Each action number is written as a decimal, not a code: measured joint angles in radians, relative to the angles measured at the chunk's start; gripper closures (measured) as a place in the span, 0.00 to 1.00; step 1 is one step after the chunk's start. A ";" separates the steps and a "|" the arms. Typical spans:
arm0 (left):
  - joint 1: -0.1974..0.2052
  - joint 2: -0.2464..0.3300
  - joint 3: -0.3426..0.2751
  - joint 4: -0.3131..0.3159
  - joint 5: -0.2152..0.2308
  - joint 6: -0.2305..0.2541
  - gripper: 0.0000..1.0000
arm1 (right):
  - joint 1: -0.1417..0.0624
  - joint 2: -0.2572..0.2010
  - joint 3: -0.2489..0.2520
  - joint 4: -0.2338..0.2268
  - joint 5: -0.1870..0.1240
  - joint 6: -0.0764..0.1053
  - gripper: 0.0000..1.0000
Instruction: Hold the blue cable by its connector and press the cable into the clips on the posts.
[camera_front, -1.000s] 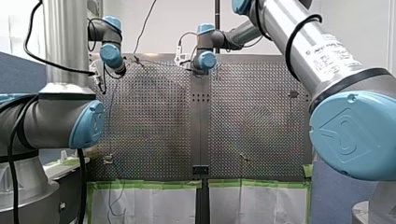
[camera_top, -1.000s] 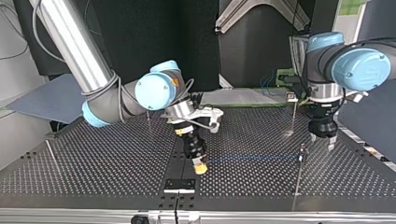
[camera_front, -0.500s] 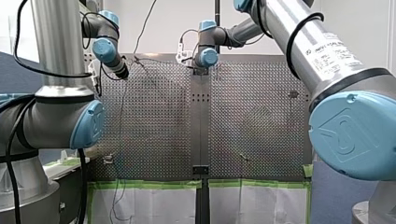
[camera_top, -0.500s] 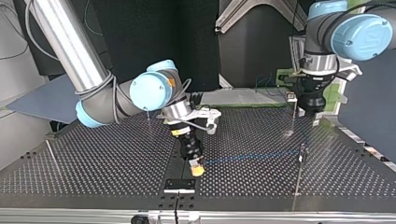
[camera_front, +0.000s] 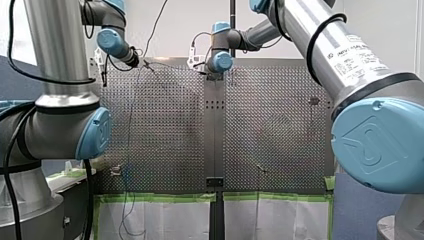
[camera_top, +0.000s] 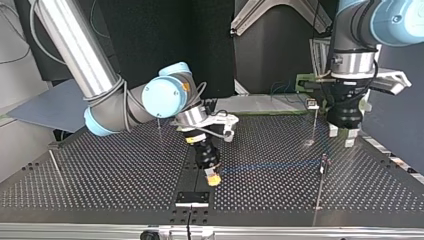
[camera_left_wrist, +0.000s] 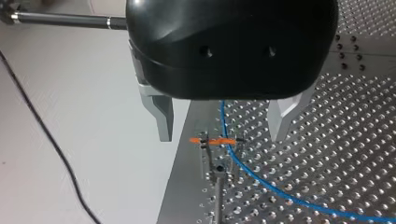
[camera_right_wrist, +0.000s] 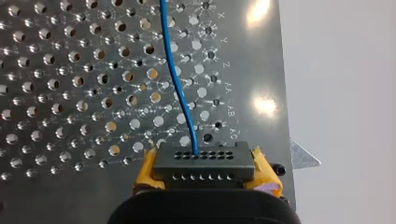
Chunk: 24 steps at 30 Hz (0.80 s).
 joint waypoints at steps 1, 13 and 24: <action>-0.001 -0.007 0.003 -0.003 0.000 0.009 0.00 | 0.001 0.000 0.000 0.000 0.001 0.000 1.00; -0.017 -0.057 0.021 0.000 0.014 0.126 0.00 | 0.003 0.002 0.000 0.003 0.002 0.000 1.00; -0.034 -0.054 0.045 0.004 0.024 0.196 0.00 | 0.000 0.003 0.000 0.003 0.006 0.000 1.00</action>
